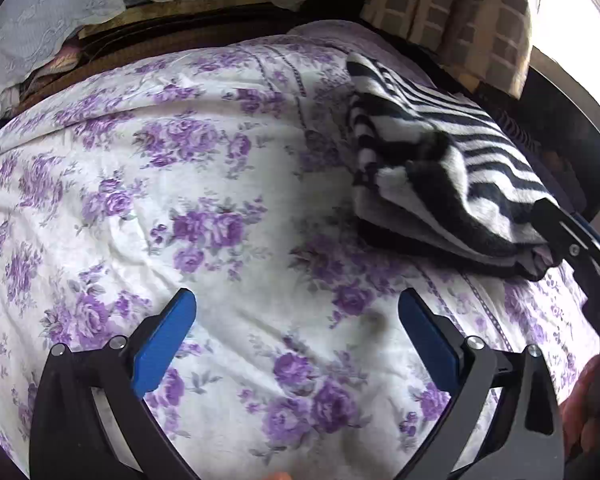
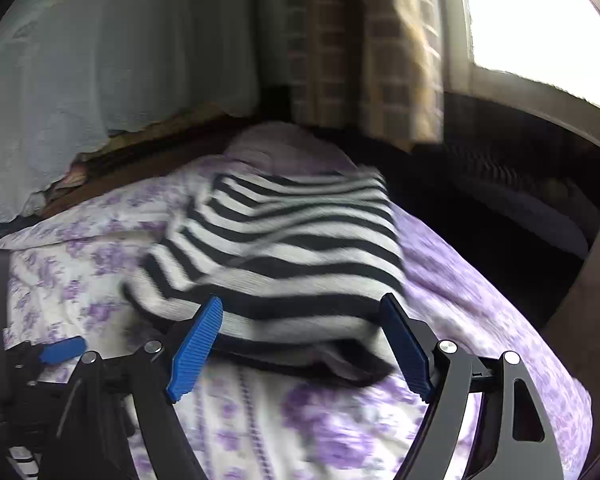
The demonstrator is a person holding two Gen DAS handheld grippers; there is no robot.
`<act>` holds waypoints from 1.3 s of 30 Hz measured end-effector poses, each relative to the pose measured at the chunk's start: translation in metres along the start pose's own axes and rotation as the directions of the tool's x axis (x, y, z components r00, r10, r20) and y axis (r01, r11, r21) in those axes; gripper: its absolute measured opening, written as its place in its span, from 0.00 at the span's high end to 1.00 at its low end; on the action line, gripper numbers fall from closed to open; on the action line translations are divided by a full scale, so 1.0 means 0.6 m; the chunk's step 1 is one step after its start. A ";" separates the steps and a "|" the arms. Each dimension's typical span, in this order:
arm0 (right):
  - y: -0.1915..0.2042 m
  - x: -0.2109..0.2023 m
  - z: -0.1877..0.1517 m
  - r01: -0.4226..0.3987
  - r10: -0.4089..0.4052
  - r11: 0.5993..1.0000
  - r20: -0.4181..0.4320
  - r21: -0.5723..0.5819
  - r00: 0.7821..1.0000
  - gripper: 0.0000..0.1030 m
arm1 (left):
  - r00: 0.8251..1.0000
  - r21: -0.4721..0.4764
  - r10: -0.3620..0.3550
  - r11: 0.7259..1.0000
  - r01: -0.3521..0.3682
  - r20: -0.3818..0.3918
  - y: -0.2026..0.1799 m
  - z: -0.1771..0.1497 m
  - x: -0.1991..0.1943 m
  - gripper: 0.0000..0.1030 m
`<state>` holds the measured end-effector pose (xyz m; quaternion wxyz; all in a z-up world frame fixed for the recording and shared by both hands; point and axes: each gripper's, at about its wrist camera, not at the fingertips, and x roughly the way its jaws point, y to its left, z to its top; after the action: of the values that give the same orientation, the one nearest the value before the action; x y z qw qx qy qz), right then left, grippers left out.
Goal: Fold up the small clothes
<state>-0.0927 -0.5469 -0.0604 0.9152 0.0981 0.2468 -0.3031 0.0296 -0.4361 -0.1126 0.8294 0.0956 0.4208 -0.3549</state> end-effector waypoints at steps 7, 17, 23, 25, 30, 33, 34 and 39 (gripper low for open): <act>0.081 0.086 0.006 0.001 -0.016 0.994 -0.144 -0.105 0.989 0.20 | 0.996 -0.031 0.086 0.996 -0.086 0.006 0.033 0.006 -0.002 0.04; 0.017 0.092 0.080 0.003 0.006 0.998 -0.147 0.062 0.989 0.29 | 0.999 -0.062 0.043 0.997 -0.044 -0.008 0.054 0.011 0.000 0.04; 0.035 0.058 0.025 0.053 -0.056 0.996 -0.041 -0.075 0.998 0.27 | 1.000 -0.052 0.030 0.998 -0.030 -0.001 0.047 0.011 -0.002 0.04; 0.033 0.000 0.010 0.059 -0.054 0.996 0.067 -0.066 0.996 0.17 | 1.000 -0.057 0.022 0.998 -0.022 0.001 0.048 0.012 -0.003 0.04; -0.008 0.040 -0.029 0.093 -0.093 0.996 -0.119 0.002 0.989 0.06 | 1.000 -0.075 0.017 0.997 -0.017 0.002 0.054 0.005 -0.014 0.04; -0.039 0.035 -0.027 0.078 -0.065 0.991 -0.117 0.108 0.991 0.11 | 1.000 -0.067 0.020 0.998 -0.020 -0.011 0.059 -0.001 -0.029 0.04; -0.042 0.011 -0.025 0.065 -0.058 0.990 -0.061 0.124 0.996 0.11 | 1.000 -0.059 0.018 0.998 -0.019 -0.023 0.060 -0.002 -0.037 0.04; -0.038 -0.102 -0.044 0.046 -0.060 0.981 0.073 0.188 0.996 0.03 | 0.999 -0.014 0.012 1.000 -0.012 0.035 0.059 0.009 -0.109 0.04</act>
<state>-0.1590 -0.5254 -0.0526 0.9026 0.1646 0.1840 -0.3527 0.0309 -0.3793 -0.0643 0.8393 0.0865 0.4081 -0.3486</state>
